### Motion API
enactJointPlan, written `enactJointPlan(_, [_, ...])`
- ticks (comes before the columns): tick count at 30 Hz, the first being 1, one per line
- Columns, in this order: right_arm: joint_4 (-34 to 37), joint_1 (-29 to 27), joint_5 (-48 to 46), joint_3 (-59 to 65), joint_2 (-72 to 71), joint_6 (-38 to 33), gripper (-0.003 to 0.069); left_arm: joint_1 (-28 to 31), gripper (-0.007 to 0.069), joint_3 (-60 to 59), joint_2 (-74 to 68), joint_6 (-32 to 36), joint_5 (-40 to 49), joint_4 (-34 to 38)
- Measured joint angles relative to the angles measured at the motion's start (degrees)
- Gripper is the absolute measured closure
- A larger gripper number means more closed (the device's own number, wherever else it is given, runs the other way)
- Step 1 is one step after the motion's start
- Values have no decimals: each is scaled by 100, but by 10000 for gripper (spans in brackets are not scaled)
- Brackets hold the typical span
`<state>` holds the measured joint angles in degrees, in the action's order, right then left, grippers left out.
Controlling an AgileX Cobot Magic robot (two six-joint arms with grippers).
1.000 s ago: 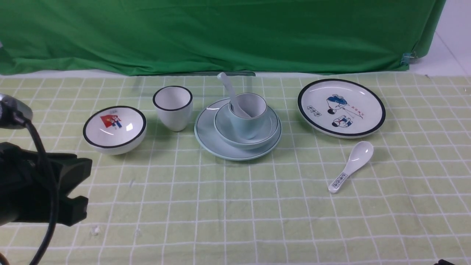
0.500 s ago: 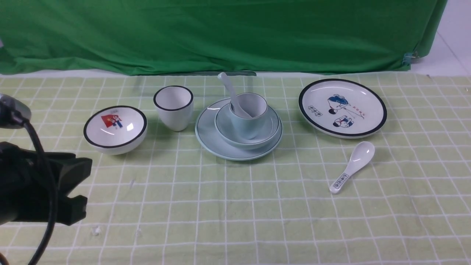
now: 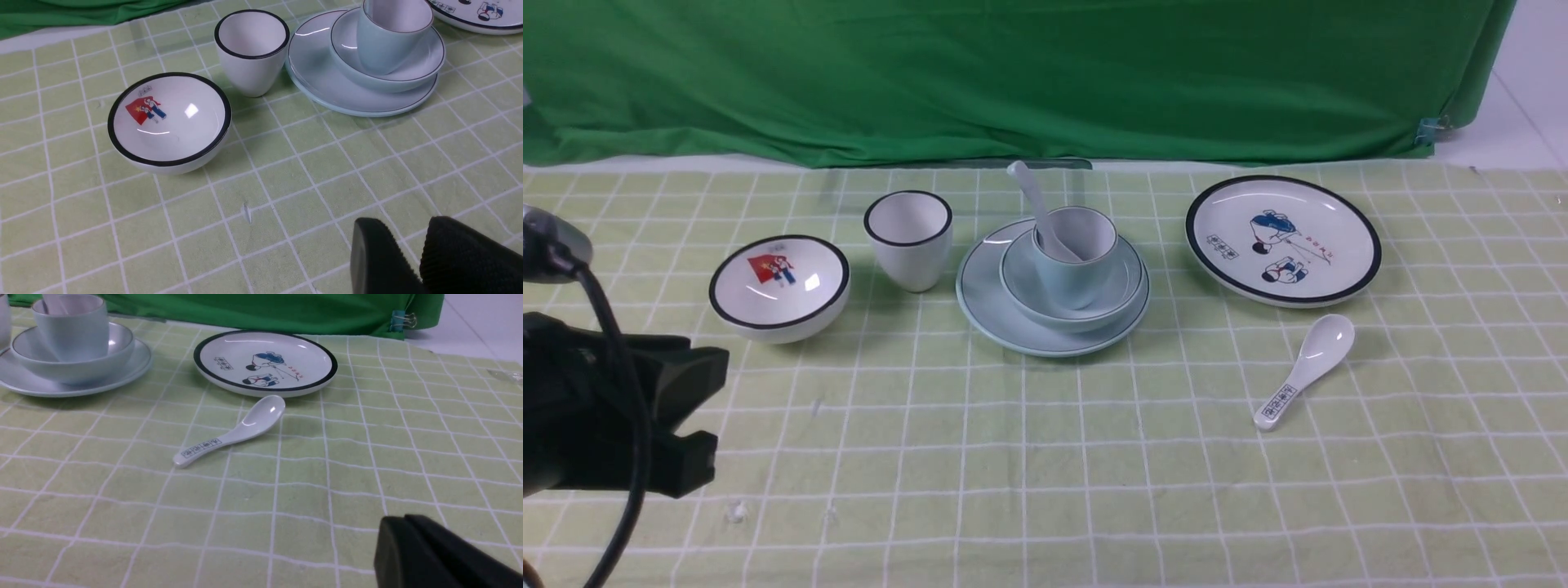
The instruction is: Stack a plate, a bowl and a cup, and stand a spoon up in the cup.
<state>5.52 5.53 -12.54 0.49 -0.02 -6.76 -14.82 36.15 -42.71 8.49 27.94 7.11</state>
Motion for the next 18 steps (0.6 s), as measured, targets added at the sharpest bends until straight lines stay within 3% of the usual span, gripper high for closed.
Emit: enactJointPlan(18, [-7,0,-8,0,0,-59,614,0,473,0,0,0,0,0])
